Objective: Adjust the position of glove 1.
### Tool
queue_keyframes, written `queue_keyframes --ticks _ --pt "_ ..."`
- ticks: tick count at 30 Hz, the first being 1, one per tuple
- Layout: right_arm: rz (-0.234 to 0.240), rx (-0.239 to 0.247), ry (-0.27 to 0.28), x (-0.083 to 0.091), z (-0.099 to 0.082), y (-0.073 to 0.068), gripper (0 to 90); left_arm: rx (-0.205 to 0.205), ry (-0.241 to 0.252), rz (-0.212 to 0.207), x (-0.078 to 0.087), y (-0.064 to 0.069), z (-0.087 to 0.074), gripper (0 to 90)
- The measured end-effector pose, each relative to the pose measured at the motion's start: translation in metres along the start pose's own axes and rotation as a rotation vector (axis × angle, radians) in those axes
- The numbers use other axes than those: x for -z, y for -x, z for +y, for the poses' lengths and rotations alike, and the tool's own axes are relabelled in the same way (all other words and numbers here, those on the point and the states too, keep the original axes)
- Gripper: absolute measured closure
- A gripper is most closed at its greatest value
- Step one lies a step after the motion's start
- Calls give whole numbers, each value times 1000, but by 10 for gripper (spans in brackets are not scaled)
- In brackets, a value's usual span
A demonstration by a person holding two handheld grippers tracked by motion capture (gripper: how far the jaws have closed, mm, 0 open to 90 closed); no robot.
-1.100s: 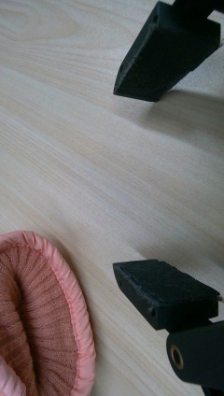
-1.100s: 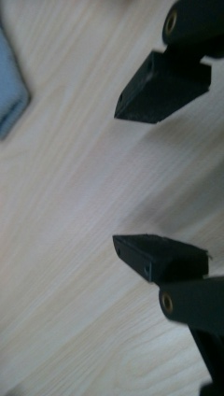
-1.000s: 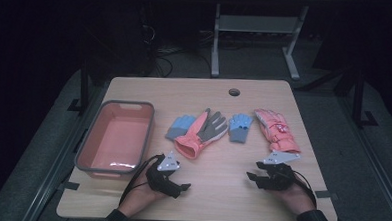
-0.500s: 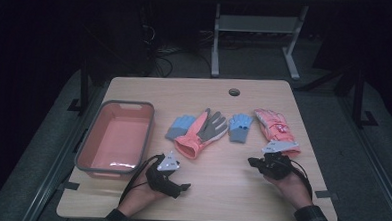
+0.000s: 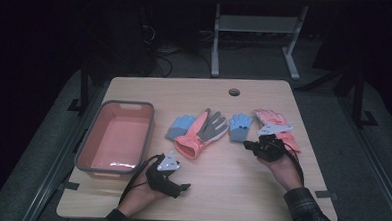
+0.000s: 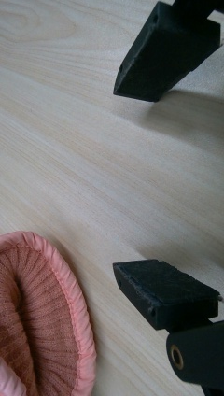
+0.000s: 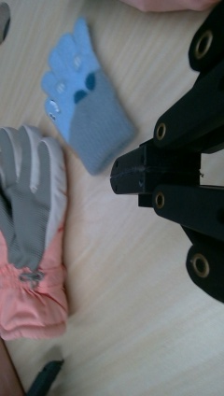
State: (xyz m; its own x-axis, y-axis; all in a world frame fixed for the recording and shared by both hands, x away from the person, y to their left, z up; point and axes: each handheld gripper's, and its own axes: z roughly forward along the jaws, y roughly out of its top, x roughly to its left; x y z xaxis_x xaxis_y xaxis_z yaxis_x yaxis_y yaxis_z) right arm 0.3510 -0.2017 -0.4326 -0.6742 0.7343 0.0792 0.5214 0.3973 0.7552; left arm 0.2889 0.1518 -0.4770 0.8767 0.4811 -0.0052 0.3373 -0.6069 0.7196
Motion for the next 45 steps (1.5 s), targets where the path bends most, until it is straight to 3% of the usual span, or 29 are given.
queue_keyframes --ticks 14,26,30,33,38,45 --pt "-30 -10 31 -23 19 25 900 2 0 2 0 0 0 122" --pt "-48 -57 -15 -54 24 51 900 3 1 4 0 0 0 122" --pt "-55 -59 -26 -60 25 53 900 3 1 3 0 0 0 122" --pt "-69 -33 -43 -66 26 52 900 4 1 4 0 0 0 122" --pt "-66 -35 -99 -77 24 48 900 3 0 4 0 0 0 122" --pt "-40 -29 -111 -72 21 43 900 1 -1 4 0 0 0 122"
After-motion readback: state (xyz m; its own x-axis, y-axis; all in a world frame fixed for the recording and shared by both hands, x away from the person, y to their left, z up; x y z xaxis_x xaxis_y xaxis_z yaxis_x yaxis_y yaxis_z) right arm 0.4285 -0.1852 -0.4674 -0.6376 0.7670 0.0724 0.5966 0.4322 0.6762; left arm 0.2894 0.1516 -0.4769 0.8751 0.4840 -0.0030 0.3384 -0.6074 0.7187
